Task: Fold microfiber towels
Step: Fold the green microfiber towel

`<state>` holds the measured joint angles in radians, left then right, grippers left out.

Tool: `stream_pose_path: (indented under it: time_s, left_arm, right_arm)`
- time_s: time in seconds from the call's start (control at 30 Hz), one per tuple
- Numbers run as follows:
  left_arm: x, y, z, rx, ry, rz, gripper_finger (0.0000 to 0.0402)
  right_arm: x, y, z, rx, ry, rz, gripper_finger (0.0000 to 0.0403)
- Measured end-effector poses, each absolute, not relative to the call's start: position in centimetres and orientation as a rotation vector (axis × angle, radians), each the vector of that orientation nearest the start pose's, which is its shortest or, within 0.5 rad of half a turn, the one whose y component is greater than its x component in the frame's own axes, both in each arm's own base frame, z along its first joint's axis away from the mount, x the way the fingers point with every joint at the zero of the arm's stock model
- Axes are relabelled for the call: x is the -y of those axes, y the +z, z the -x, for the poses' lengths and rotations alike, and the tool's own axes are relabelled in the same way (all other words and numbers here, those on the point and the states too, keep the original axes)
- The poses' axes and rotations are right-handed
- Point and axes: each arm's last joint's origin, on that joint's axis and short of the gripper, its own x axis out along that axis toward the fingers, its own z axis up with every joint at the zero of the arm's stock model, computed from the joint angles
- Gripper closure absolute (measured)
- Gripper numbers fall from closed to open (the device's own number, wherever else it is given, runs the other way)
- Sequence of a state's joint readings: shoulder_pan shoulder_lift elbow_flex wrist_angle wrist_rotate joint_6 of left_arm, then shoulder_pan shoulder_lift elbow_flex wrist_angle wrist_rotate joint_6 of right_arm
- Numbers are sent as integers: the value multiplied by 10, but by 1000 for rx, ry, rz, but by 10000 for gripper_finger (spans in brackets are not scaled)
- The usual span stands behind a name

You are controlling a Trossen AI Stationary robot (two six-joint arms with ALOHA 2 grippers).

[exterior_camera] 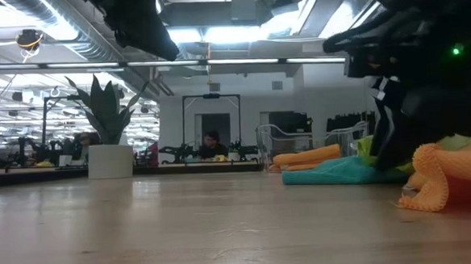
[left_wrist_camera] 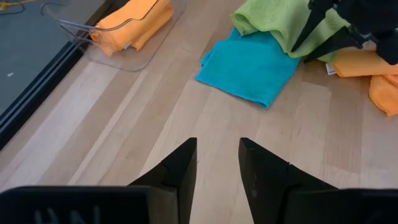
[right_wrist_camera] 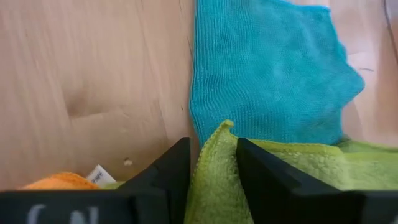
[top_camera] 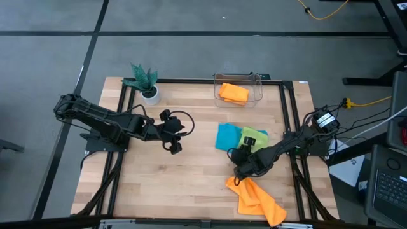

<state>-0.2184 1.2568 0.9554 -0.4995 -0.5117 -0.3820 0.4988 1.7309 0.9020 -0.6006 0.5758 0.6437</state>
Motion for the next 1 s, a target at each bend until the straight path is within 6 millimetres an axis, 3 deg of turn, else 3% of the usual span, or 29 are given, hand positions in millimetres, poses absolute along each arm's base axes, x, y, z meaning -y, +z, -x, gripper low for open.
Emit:
stream_pose_path:
  time_s: [0.43, 0.63, 0.8, 1.0]
  left_arm:
    - [41, 272, -252, -682, 414, 74, 289]
    - [41, 272, -252, -682, 414, 74, 289]
    - [41, 272, -252, -682, 414, 74, 289]
    - [41, 272, -252, -682, 413, 73, 289]
  right_arm:
    - [-123, 145, -258, -1175, -464, 174, 318]
    - [-129, 162, -271, -1103, -473, 169, 381]
    - [-136, 195, -289, -1011, -481, 237, 396]
    - [-150, 262, -315, -853, -416, 370, 400]
